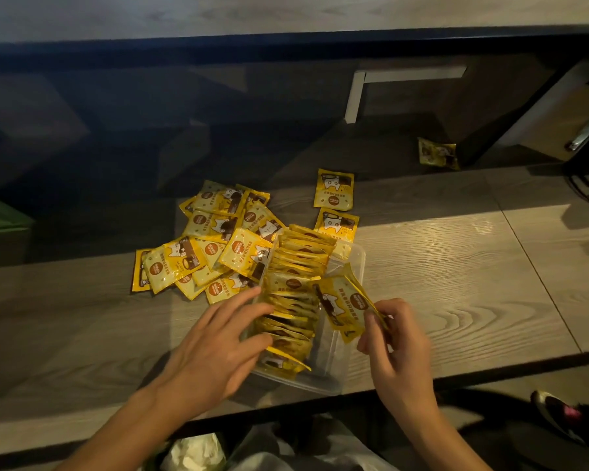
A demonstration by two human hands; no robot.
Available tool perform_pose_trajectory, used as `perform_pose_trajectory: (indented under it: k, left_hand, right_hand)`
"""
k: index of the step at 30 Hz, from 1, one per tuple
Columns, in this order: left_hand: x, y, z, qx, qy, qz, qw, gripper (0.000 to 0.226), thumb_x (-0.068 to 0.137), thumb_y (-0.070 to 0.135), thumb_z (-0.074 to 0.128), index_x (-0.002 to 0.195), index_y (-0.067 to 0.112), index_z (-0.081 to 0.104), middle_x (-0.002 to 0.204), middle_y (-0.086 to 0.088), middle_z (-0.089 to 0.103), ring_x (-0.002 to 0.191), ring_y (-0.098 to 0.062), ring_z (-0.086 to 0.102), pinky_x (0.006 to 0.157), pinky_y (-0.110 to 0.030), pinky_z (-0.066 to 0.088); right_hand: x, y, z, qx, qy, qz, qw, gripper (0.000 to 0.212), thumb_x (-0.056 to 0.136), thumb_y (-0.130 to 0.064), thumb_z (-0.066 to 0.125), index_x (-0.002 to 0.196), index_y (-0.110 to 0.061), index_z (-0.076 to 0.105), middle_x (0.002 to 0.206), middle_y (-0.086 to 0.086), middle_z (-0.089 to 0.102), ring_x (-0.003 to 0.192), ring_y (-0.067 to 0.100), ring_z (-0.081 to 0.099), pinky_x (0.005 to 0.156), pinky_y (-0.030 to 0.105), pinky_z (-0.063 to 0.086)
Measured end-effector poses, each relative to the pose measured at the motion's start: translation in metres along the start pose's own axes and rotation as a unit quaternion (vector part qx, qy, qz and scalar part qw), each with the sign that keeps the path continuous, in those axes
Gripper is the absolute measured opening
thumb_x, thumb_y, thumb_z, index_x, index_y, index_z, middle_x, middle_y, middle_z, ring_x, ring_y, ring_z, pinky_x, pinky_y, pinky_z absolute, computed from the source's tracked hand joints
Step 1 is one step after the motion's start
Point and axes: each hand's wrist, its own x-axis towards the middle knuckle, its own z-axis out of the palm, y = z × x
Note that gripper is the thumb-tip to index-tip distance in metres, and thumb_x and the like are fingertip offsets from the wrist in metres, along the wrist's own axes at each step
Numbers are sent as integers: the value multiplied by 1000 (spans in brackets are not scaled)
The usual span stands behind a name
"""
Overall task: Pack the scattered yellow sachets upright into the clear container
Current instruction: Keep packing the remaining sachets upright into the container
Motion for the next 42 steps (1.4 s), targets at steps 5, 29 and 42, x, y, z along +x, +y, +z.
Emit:
perform_pose_trajectory:
  k: [5, 29, 42]
  left_hand:
    - [2, 20, 3, -64, 56, -33, 996, 66, 79, 28, 65, 141, 18, 45, 152, -7, 44, 145, -24, 34, 113, -42, 35]
    - [40, 52, 18, -51, 49, -109, 992, 75, 90, 54, 50, 154, 21, 31, 164, -4, 24, 153, -25, 15, 117, -51, 24]
    - [160, 11, 10, 22, -111, -66, 991, 79, 88, 49, 61, 154, 31, 23, 165, 1, 19, 153, -24, 5, 121, -48, -1]
  right_hand:
    - [-2, -2, 1, 11, 23, 15, 1000, 10, 92, -25, 51, 96, -35, 51, 75, 1, 60, 62, 12, 63, 50, 11, 47]
    - [29, 17, 21, -99, 67, 123, 985, 11, 97, -23, 55, 86, -24, 52, 75, -4, 63, 65, 12, 63, 56, 40, 53]
    - [34, 23, 51, -369, 72, 114, 920, 22, 87, -35, 58, 90, -14, 62, 110, 9, 55, 102, 25, 50, 80, 37, 43]
